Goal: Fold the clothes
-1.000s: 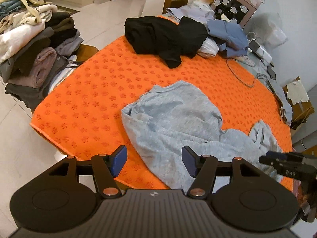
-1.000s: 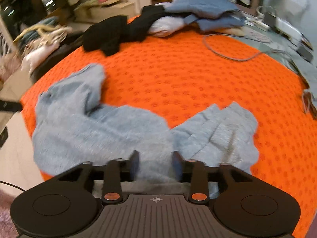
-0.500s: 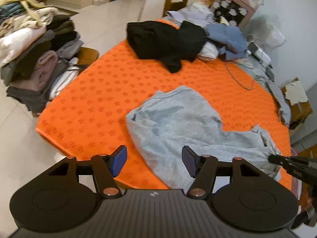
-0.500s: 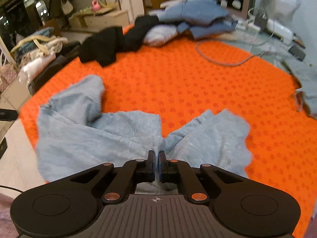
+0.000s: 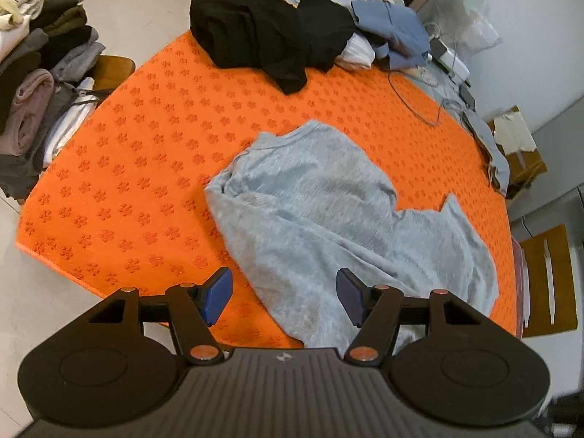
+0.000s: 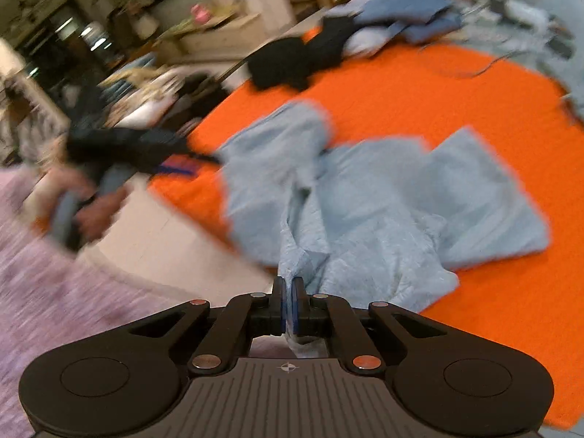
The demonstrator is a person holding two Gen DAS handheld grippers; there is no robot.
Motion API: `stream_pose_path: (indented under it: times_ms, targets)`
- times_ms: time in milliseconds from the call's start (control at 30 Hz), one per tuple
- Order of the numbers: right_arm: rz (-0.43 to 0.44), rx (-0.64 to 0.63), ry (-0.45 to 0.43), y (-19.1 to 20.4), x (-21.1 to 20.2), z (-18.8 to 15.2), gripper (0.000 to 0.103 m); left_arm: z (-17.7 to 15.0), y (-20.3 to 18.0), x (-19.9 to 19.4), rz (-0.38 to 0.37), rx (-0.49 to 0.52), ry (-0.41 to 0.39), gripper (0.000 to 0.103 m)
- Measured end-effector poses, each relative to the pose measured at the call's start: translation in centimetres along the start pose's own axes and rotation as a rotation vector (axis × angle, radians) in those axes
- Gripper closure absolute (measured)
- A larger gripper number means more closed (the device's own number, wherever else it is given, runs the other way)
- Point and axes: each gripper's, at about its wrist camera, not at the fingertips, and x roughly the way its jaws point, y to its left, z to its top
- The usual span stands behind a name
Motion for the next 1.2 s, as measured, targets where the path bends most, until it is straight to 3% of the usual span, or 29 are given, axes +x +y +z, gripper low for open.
stream_pose_path:
  times_ms: [67,133,167,300,533,700,900,1033,1067,1133,1200]
  targets:
    - [0.011,-0.025,-0.002,1.6,0.0,-0.6,0.095,-0.2,0.6,-0.1,-0.003,0.022,0.007,0.034]
    - [0.02,-0.028,-0.032,2.5,-0.2,-0.3,0.081,-0.4,1.0,-0.6,-0.017,0.053,0.001,0.034]
    - [0.02,-0.024,-0.054,2.7,-0.2,0.0,0.079,-0.6,1.0,-0.9,-0.02,0.071,-0.007,0.034]
    - [-0.007,-0.02,-0.134,2.6,0.3,2.4,0.079,-1.2,1.4,-2.1,-0.031,0.123,-0.032,0.033]
    - [-0.056,-0.032,-0.15,1.2,5.8,6.9,0.078,-1.7,2.4,-2.0,-0.006,0.093,-0.038,0.034]
    - [-0.02,-0.083,-0.12,2.3,9.7,8.3,0.064,-2.2,2.8,-2.1,-0.004,0.071,-0.048,0.037]
    - [0.009,-0.127,-0.085,4.1,13.2,8.7,0.064,-2.7,2.9,-2.1,-0.038,0.072,-0.043,0.058]
    - [-0.009,-0.127,-0.068,4.5,15.5,8.6,0.066,-2.7,3.1,-1.4,-0.085,0.028,-0.022,0.058]
    - [-0.024,-0.124,-0.062,4.5,16.0,8.5,0.07,-2.7,3.1,-1.1,-0.097,0.018,-0.018,0.058]
    - [-0.038,-0.109,-0.051,4.3,16.5,8.4,0.087,-2.5,3.1,-0.4,-0.105,-0.001,-0.007,0.058]
    - [-0.044,-0.086,-0.049,3.9,16.7,8.2,0.093,-2.3,3.0,0.3,-0.104,-0.018,0.005,0.058]
